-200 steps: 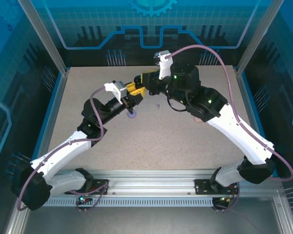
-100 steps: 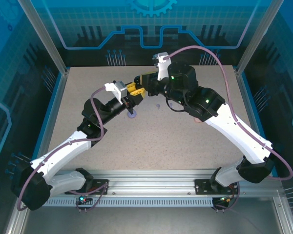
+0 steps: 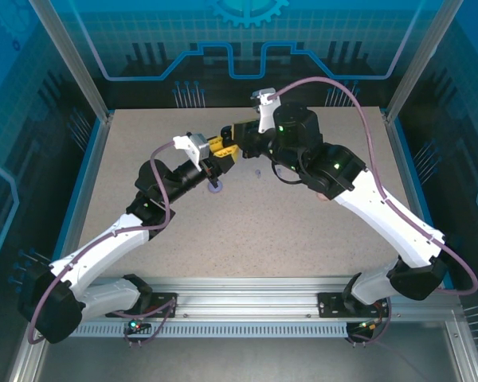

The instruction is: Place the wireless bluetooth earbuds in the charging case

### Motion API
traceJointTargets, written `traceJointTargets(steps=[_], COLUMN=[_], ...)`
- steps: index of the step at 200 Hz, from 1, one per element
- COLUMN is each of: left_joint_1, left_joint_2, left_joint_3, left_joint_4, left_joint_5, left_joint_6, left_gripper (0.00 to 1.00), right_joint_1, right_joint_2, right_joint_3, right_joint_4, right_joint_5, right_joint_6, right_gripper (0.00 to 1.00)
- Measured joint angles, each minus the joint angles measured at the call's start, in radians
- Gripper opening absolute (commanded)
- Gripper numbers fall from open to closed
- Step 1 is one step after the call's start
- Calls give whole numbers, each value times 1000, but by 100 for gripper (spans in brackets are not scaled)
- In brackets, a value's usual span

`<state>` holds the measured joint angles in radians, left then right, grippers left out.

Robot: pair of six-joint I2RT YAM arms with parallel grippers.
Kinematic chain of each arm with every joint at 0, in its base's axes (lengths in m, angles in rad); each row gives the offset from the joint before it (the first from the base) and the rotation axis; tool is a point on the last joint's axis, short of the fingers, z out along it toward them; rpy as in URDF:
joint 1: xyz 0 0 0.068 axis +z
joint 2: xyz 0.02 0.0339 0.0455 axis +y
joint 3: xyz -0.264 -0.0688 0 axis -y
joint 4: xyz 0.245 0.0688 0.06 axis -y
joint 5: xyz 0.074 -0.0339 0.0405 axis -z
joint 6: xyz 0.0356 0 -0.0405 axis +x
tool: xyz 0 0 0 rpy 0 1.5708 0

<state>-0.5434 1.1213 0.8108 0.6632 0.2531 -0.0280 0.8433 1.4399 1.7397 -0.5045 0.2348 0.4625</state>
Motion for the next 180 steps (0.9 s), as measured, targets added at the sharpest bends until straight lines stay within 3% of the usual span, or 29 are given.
traceJointTargets(steps=[180], left_joint_1=[4], left_joint_2=[0], left_joint_3=[0], left_joint_4=[-17], left_joint_5=[5], left_joint_6=[0], left_gripper=[0], right_joint_1=[-8], right_joint_2=[21], right_joint_3=[3], right_joint_4=[4], right_joint_5=[-27], right_joint_6=[40], right_gripper=[14])
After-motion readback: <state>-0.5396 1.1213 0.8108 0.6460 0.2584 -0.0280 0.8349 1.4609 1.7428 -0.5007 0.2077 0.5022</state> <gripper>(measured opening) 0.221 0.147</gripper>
